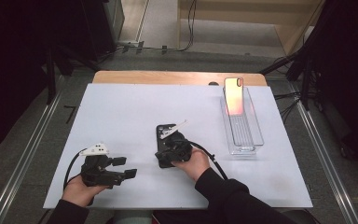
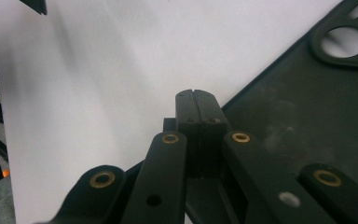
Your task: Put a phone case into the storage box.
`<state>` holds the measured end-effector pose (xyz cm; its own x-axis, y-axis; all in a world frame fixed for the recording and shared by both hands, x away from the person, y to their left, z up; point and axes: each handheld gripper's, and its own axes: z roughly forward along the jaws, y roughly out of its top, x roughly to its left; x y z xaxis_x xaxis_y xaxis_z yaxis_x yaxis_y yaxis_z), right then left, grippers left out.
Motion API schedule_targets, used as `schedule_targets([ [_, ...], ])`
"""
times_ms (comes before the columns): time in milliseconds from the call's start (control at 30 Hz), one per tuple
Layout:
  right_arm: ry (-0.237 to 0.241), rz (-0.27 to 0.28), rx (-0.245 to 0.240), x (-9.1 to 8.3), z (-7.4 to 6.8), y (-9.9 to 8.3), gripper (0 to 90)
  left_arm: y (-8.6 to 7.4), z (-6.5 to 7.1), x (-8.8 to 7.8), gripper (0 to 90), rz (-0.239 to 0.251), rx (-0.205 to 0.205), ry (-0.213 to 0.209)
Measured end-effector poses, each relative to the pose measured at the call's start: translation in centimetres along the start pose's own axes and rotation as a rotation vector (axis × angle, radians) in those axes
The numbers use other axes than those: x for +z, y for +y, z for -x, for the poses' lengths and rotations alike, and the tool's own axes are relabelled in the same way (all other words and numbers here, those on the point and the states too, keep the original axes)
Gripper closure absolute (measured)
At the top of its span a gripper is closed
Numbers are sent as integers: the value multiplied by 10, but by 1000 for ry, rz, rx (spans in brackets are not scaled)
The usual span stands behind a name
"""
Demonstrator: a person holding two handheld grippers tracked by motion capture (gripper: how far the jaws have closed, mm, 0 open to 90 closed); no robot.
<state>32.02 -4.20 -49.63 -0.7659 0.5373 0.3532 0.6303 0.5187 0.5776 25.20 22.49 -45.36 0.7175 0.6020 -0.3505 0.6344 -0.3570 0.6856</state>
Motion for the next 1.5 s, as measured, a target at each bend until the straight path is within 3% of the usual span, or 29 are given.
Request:
schedule_targets([
  [233,15,-32,-26,14,-8,0,874,0,-1,0,278,-2,-2,-3],
  [367,1,-44,-42,13,-9,-1,875,0,1,1,278,-3,-1,-7],
  [1067,-70,-5,46,-24,28,-29,872,14,1,14,278,-18,34,-47],
  [1233,-19,62,44,-39,28,-32,733,16,1,18,278,-24,38,-61],
  [1400,17,112,34,-68,24,-31,492,16,0,17,278,-21,37,-60],
  [1500,35,152,-2,-84,20,-34,437,16,1,16,278,-14,33,-64],
])
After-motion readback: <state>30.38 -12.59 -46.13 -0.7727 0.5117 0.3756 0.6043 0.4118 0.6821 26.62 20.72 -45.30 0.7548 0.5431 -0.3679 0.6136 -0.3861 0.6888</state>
